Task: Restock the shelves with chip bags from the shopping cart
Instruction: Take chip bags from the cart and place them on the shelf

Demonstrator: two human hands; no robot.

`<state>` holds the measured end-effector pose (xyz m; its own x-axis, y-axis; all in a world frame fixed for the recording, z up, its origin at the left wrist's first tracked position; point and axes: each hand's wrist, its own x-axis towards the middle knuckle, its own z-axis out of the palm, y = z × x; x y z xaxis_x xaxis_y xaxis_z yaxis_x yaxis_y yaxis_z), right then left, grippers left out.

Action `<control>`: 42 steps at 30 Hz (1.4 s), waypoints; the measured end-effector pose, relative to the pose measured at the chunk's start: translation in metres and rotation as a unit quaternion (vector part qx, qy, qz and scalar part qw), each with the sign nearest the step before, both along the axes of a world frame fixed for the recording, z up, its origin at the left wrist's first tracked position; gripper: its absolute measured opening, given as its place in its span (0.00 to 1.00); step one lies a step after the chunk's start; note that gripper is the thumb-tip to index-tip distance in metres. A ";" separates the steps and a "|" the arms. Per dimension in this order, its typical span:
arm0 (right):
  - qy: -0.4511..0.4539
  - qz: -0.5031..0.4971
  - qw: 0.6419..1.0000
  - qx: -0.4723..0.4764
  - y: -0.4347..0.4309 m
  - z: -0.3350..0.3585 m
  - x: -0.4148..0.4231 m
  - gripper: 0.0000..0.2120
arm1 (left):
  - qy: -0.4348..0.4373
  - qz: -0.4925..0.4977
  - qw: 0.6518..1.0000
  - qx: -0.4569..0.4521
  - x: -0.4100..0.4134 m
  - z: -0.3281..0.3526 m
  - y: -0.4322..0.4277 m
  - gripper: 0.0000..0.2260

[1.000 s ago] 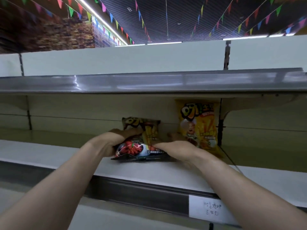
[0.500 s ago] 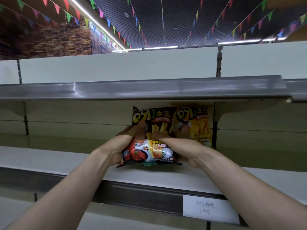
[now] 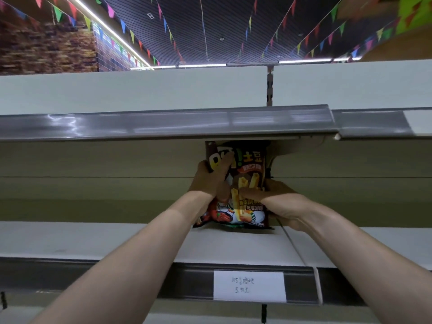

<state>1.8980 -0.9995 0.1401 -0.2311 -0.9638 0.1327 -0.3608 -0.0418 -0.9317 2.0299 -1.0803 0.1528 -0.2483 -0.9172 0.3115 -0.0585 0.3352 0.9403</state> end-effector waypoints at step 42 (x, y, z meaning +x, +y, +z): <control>0.535 -0.155 0.795 -0.240 -0.020 -0.010 0.010 0.25 | -0.193 0.232 0.917 -0.262 -0.021 -0.016 -0.019 0.27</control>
<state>1.9075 -1.0194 0.1301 0.0454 -0.6618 0.7483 -0.9985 -0.0540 0.0128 2.0089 -1.0989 0.1370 -0.0532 -0.7016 0.7106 -0.6033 0.5897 0.5370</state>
